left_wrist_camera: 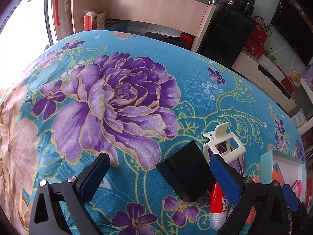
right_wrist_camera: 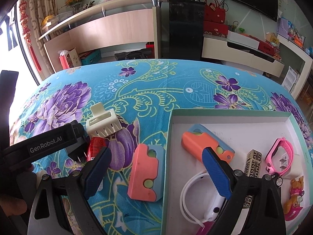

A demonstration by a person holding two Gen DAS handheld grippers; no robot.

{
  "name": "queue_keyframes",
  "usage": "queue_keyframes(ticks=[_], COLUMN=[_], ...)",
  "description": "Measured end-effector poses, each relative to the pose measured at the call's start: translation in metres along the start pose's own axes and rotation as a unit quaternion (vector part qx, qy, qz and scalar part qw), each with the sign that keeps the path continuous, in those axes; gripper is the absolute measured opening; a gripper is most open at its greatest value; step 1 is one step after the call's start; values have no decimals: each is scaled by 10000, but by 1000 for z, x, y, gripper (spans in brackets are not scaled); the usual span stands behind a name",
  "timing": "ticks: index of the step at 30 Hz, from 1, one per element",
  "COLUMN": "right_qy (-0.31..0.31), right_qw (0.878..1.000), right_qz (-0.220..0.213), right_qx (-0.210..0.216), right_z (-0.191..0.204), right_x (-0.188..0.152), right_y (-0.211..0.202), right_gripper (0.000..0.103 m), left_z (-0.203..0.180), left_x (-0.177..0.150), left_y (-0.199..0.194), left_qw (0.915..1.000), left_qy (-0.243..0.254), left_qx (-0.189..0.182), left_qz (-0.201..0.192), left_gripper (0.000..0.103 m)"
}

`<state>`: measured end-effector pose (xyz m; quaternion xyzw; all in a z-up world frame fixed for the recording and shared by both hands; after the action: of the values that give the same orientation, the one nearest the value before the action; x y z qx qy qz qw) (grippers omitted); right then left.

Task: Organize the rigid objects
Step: 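Move the left gripper to the black square adapter while right approaches the pink-and-blue toy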

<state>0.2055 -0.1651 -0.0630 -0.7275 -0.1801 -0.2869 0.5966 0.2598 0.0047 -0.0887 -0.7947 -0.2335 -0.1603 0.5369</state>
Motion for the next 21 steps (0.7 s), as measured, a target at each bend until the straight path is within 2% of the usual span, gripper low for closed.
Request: queue_keyframes(ticks=[6,11,21], right_qy=[-53,-94,-47], right_qw=[10000,10000,10000], right_qz=[7,18,47], right_qx=[-8,-5,24], right_z=[3,4,2], right_x=[0,-1,-2], right_y=[1,2,2], right_gripper=[94,94,94], left_z=[-4,3,5], left_x=[-1,-2,0], left_y=[5,1,-8], left_qw=[10000,9999,9998], left_qy=[72,-55,-126], left_qx=[14,51,-180], left_qz=[44,72,-7], left_gripper=[103,103,72])
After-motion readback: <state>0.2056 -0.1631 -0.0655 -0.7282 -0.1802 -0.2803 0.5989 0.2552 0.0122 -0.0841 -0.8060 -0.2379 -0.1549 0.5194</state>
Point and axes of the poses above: each gripper's, at about its wrist camera, not at the fingertips, and y roughly the way its jaws point, z to its left, x to its top, the point moved 6 cm from there along y, roughly the way its jaws point, and after that the axes turned 12 degrees about -x, right-handed, at the moved point
